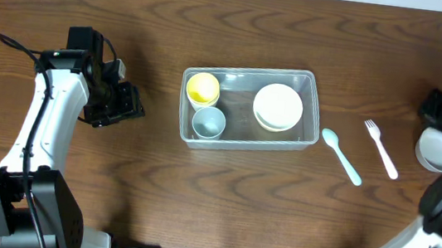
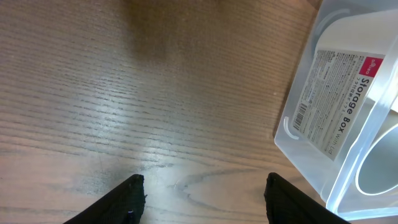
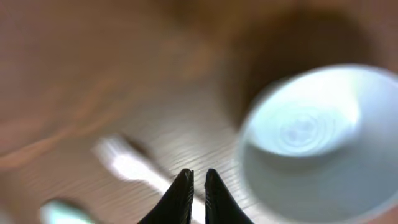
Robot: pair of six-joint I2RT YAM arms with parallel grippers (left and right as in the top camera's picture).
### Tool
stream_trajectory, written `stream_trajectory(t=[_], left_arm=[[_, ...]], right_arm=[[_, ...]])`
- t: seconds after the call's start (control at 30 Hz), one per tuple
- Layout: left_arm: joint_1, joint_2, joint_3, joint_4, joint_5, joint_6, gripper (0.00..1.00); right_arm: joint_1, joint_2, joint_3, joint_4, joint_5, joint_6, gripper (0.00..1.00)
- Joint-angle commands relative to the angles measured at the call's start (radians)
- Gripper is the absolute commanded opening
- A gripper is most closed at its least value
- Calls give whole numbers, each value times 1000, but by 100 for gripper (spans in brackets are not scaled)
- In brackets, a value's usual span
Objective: Pack container
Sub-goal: 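Move the right gripper to the last white bowl and grasp it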
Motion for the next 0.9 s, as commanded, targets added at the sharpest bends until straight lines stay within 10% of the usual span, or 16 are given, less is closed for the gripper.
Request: stream_trajectory(t=[0.0, 0.47, 0.53, 0.63, 0.87], left_arm=[[2, -1, 9, -6, 12, 10, 63], [2, -1, 9, -6, 12, 10, 63], [2, -1, 9, -6, 12, 10, 63], [2, -1, 9, -6, 12, 10, 63], [2, -1, 9, -6, 12, 10, 63]], right_arm=[[108, -166, 35, -3, -30, -58, 7], [257, -300, 25, -29, 193, -10, 10], [206, -279, 24, -45, 192, 8, 17], [125, -241, 24, -61, 190, 16, 57], [-9, -99, 9, -83, 180, 57, 56]])
